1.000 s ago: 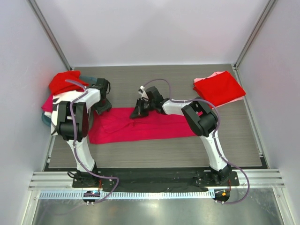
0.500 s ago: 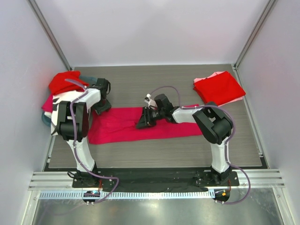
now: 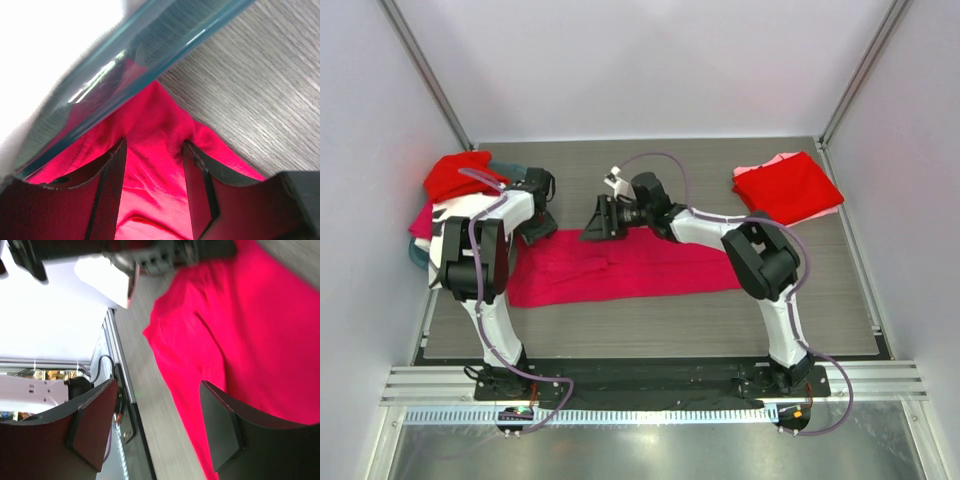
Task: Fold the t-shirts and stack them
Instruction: Fold the tshirt
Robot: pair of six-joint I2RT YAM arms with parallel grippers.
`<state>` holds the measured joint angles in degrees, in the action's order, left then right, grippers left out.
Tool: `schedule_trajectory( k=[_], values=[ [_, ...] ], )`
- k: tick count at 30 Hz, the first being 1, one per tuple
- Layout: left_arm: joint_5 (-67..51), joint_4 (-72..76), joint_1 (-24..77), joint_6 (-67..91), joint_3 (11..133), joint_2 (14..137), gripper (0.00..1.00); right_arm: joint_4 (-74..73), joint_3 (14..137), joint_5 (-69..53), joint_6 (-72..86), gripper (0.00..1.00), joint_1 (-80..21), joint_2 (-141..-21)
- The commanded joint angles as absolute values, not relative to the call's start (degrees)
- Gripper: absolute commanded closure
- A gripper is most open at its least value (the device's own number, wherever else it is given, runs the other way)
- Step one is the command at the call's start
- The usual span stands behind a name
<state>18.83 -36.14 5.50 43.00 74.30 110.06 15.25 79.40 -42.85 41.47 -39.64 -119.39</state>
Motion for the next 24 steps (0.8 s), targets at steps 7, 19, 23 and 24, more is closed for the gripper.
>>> schedule_trajectory(
  k=[7,19,23,24],
  values=[
    [17.2,-34.4,5.3,42.8,73.3,110.7,0.50,12.0,101.1,-45.4,38.1,0.26,-43.2,-135.5],
    [17.3,-34.6,5.3,43.6,73.6,111.5,0.50,12.7,100.9,-47.4,40.8,0.26,-44.3,-140.1],
    [17.6,-35.2,5.2,43.7,74.0,111.7,0.50,11.4,96.7,-47.8,39.4,0.27,-44.6,-136.7],
    [17.8,-35.6,5.3,43.7,74.3,111.8,0.50,10.8,95.0,-47.8,38.6,0.27,-44.7,-135.9]
  ],
)
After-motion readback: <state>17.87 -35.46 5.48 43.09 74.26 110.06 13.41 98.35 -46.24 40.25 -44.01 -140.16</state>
